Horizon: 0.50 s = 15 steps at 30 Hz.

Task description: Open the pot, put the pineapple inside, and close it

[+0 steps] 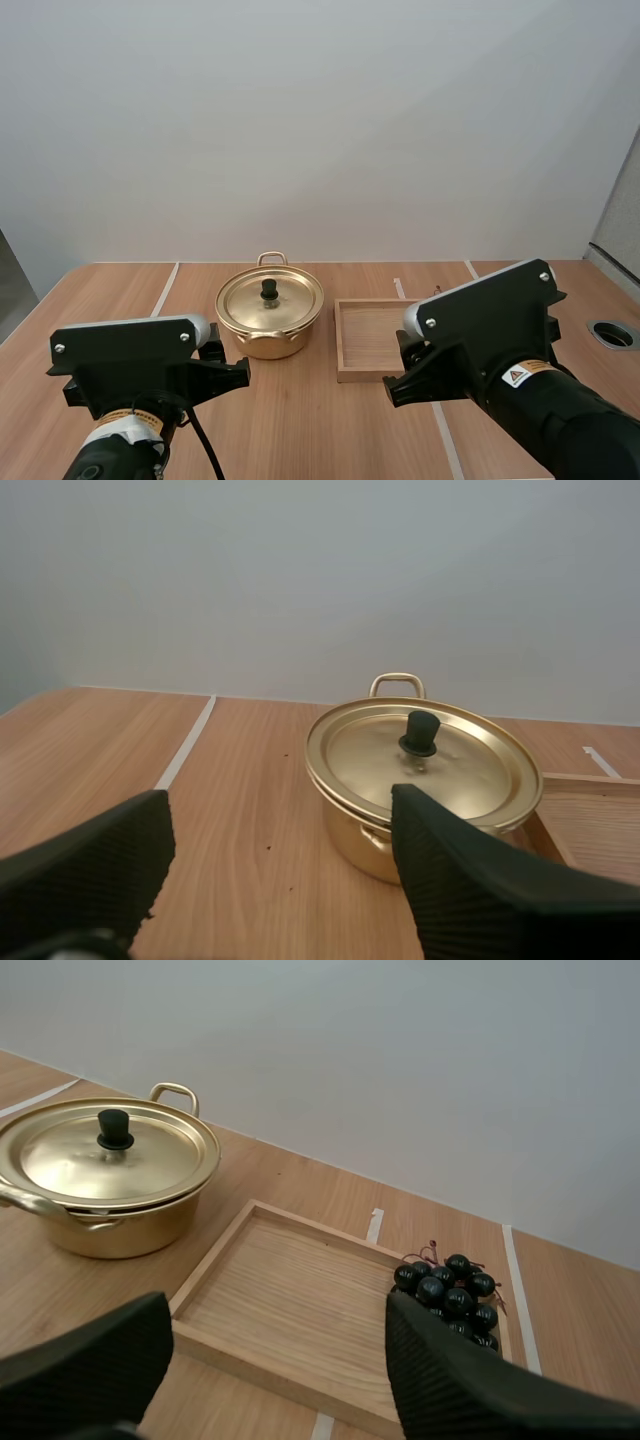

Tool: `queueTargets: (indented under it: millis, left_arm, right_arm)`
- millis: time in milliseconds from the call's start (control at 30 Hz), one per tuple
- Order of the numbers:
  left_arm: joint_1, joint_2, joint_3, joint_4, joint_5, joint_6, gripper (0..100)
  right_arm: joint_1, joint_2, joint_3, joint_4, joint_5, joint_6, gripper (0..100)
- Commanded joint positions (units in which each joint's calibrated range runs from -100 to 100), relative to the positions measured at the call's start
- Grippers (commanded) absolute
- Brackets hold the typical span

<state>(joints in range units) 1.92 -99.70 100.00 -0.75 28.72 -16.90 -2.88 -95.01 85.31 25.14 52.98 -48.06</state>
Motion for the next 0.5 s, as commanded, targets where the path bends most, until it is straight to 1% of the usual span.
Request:
queueTargets:
  millis: [0,133,467]
  left_arm:
    - [0.08,-0.3,0.0,3.2,2.3,-2.4,100]
    - [0.08,-0.3,0.0,3.2,2.4,-3.9,100]
    - [0.08,-0.3,0.0,3.4,2.2,-3.0,100]
  right_arm:
    - [0.0,-0.3,0.0,-0.4,1.2,1.3,100]
    - [-0.8,-0.3,0.0,-0.6,1.3,2.7,100]
    - [-0.8,-0.3,0.0,-3.0,0.0,6.1,100]
